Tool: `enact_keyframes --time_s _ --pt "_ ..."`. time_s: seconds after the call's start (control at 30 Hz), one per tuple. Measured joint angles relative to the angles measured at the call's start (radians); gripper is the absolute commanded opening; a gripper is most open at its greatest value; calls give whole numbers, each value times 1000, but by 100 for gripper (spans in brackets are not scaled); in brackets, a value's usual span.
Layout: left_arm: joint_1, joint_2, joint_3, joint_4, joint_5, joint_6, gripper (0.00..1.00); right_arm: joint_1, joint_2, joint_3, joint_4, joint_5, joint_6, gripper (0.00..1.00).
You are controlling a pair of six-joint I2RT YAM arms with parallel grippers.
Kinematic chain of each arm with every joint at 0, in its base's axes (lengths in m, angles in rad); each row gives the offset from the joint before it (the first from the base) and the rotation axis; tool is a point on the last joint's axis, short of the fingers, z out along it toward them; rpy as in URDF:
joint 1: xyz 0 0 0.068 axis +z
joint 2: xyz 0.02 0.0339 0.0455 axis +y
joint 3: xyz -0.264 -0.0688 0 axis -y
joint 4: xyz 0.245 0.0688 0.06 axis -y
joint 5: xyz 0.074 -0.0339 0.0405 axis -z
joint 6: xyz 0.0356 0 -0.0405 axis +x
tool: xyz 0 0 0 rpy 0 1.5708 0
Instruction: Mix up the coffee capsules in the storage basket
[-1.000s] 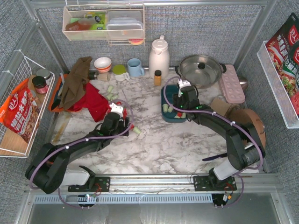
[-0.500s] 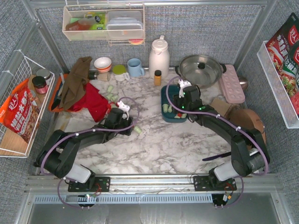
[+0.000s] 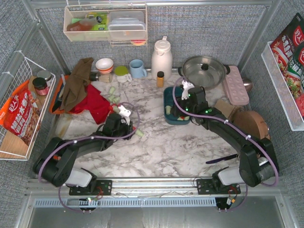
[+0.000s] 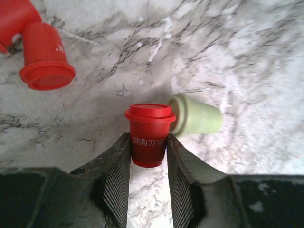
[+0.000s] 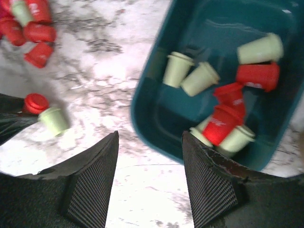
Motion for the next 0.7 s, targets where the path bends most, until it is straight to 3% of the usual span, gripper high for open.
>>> enact_keyframes --time_s 0.27,0.4,0.7 --pt "-29 -301 -184 238 85 68 27 122 -2 26 5 -171 104 81" --pt "-60 -391 -221 349 119 118 27 207 5 83 27 -219 143 83" --pt "-151 -402 -195 428 135 193 27 274 31 110 98 -280 229 83"
